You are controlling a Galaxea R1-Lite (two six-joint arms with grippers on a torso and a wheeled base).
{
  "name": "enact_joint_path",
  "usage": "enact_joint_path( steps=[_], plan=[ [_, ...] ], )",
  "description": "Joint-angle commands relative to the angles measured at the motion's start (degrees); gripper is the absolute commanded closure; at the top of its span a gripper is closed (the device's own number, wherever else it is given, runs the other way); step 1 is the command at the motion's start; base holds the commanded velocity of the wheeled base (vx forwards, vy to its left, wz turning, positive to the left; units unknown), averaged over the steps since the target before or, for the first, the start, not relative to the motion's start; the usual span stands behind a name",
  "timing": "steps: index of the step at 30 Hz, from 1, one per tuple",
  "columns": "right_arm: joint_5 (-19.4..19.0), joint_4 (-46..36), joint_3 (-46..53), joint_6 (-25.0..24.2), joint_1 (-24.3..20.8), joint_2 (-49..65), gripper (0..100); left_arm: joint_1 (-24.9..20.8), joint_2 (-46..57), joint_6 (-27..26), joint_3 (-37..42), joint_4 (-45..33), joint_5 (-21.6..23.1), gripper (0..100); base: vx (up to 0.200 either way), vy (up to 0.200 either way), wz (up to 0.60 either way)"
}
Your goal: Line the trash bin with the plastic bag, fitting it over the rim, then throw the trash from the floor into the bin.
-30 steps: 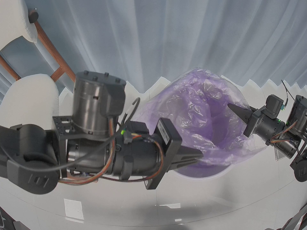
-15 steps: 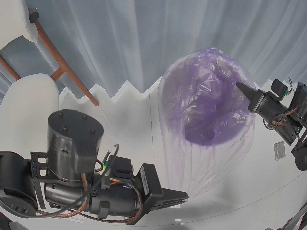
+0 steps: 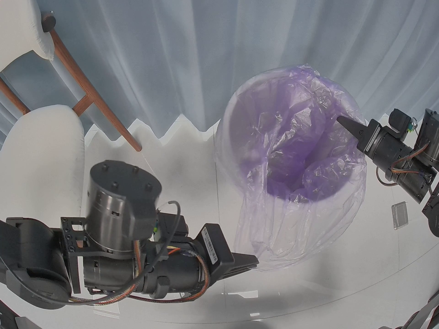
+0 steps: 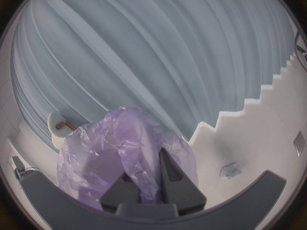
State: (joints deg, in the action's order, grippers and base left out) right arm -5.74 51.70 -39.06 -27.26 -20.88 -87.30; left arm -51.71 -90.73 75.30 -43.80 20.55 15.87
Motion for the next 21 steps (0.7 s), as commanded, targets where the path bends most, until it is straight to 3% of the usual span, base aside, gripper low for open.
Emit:
enact_joint_path(
  steps=[1,7,21],
  plan=[
    [-0.6,-2.6,-1.2,-2.3,-0.4,3.6,100,2.2,-0.9,-0.2,0.3,0.2,-0.1,100,0.0,0.0,0.0],
    [-3.8,-9.3,-1.3,-3.8,-0.4,7.3,100,5.5,-0.8,-0.5,-0.1,0.4,0.1,100,0.0,0.0,0.0],
    [-6.5,-16.4,0.5,-2.7,-0.4,10.6,100,8.6,-0.5,-1.5,0.5,4.3,0.1,100,0.0,0.0,0.0]
  ],
)
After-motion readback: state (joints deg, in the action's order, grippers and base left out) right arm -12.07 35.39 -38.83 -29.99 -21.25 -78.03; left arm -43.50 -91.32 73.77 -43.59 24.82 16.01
